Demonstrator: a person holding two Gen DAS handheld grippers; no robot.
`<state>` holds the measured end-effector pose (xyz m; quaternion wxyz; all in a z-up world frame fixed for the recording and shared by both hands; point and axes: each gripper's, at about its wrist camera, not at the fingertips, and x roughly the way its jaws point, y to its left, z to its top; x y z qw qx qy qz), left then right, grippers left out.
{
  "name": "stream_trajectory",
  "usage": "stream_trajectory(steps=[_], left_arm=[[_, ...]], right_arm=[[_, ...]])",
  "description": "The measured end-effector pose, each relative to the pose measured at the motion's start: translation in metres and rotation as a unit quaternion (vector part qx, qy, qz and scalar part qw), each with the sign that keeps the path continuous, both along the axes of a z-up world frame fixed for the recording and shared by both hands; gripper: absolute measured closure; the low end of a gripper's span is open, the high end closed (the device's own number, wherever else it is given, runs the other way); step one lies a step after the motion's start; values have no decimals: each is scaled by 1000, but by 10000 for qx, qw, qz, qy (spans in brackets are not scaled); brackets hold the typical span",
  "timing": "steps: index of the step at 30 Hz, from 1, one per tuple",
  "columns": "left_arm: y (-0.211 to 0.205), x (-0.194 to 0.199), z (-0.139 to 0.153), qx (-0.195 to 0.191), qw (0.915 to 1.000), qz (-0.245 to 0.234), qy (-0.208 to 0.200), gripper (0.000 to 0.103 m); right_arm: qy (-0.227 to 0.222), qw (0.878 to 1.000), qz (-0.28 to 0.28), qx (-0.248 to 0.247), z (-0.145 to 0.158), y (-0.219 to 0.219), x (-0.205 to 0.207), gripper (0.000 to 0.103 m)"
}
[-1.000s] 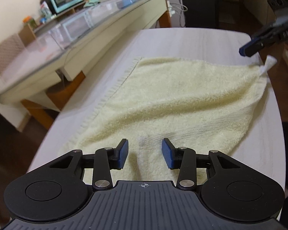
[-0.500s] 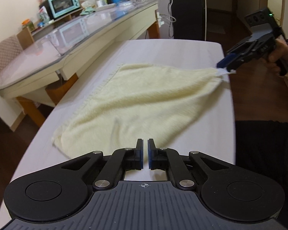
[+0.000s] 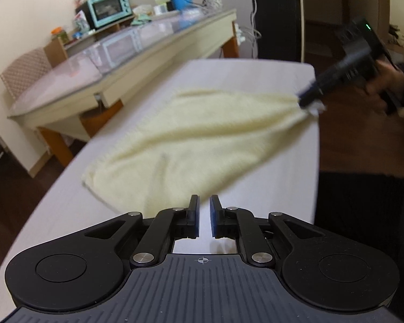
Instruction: Fold towel
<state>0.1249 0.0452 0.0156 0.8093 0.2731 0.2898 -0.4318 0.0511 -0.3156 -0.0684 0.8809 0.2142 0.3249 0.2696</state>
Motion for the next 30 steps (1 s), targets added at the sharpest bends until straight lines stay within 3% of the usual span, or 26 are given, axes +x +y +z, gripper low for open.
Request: stream_trajectory(steps=[6, 8, 12, 15, 16, 19, 23, 30], left_arm=[[-33, 55, -13, 257, 9992, -295, 88, 83], [-39, 67, -19, 348, 9985, -386, 188, 73], [-47, 89, -33, 489, 9966, -516, 411, 73], [-46, 99, -36, 386, 9948, -570, 749, 86], [-44, 98, -34, 322, 9951, -552, 759, 99], [-33, 86, -22, 41, 9950, -590, 802, 99], [-8, 46, -9, 5, 9945, -686, 787, 99], [31, -17, -20, 290, 9933, -544, 975, 99]], right_arm=[[-58, 9999, -66, 113, 11, -5, -6, 86], [-39, 9999, -59, 132, 13, -7, -4, 86], [21, 9998, -47, 179, 13, -9, 0, 86], [88, 9997, -65, 200, 11, -9, 2, 86], [103, 9997, -75, 222, 10, -10, 3, 86], [137, 9995, -115, 247, 9, -11, 5, 86], [141, 9994, -135, 281, 10, -10, 6, 86], [169, 9991, -77, 370, 11, -3, 6, 86]])
